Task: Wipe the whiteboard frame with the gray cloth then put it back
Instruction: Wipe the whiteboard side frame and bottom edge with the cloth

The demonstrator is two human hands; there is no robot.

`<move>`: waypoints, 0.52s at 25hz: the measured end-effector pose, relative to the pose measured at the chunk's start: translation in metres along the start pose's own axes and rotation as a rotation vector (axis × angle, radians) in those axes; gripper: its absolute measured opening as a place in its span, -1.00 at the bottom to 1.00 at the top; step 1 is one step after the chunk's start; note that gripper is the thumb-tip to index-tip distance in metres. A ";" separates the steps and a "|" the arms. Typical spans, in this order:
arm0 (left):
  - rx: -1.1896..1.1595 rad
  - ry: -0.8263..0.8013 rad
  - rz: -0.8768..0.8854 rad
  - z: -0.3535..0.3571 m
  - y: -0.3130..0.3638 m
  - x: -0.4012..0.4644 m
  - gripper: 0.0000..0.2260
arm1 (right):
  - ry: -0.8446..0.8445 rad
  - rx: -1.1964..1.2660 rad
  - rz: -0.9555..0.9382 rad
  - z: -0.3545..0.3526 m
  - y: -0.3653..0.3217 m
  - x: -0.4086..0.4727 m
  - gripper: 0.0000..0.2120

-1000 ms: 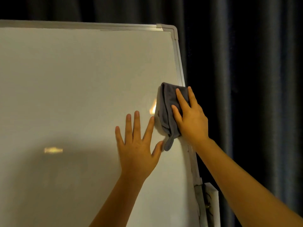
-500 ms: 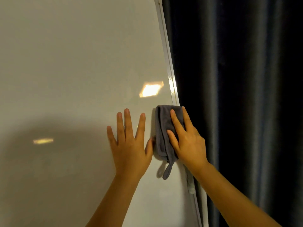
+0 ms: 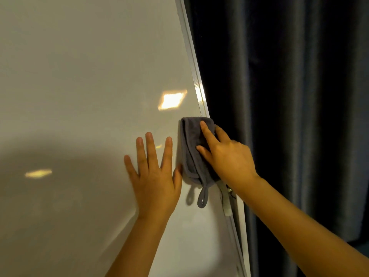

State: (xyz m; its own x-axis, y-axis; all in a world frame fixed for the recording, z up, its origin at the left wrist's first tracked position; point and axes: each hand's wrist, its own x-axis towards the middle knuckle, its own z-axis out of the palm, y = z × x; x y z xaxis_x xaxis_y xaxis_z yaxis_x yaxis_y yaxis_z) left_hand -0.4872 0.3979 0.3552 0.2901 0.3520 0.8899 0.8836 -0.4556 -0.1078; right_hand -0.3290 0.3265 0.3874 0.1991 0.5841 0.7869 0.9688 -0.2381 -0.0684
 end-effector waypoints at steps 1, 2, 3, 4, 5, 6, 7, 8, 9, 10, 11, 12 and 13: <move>-0.002 0.000 0.002 0.000 0.000 0.000 -0.41 | -0.009 -0.007 0.040 0.005 -0.002 -0.010 -0.40; -0.003 0.001 0.004 0.001 0.000 -0.001 -0.41 | 0.000 0.001 0.079 0.010 -0.005 -0.021 -0.40; -0.003 0.000 0.006 0.001 0.000 -0.001 -0.40 | 0.023 0.015 0.109 0.016 -0.008 -0.031 -0.41; -0.002 0.000 0.009 0.002 0.000 -0.001 -0.40 | 0.056 0.019 0.129 0.020 -0.011 -0.039 -0.43; 0.001 -0.001 0.012 0.003 0.000 -0.001 -0.40 | 0.085 0.010 0.141 0.024 -0.014 -0.043 -0.44; 0.008 -0.003 0.015 0.003 -0.001 -0.001 -0.40 | 0.107 -0.003 0.146 0.027 -0.015 -0.045 -0.44; 0.014 -0.003 0.018 0.003 -0.001 -0.001 -0.39 | 0.125 -0.018 0.144 0.029 -0.015 -0.046 -0.45; 0.020 -0.002 0.020 0.003 -0.002 0.000 -0.39 | 0.142 -0.033 0.135 0.031 -0.016 -0.049 -0.45; 0.027 0.000 0.021 0.004 -0.003 -0.001 -0.38 | 0.154 -0.046 0.120 0.035 -0.016 -0.055 -0.46; 0.033 -0.001 0.025 0.004 -0.004 -0.003 -0.37 | 0.155 -0.055 0.102 0.039 -0.015 -0.063 -0.46; 0.039 -0.007 0.030 0.005 -0.004 -0.006 -0.35 | 0.148 -0.059 0.084 0.043 -0.015 -0.072 -0.46; 0.042 -0.013 0.037 0.005 -0.003 -0.009 -0.33 | 0.139 -0.059 0.072 0.047 -0.014 -0.081 -0.47; 0.039 -0.020 0.043 0.006 -0.001 -0.014 -0.31 | 0.133 -0.053 0.067 0.051 -0.014 -0.088 -0.47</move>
State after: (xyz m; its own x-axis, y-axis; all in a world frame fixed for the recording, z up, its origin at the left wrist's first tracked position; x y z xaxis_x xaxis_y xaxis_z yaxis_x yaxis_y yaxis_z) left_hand -0.4896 0.3984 0.3398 0.3349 0.3496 0.8750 0.8838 -0.4386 -0.1630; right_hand -0.3525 0.3180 0.2875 0.2380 0.4587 0.8561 0.9444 -0.3153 -0.0935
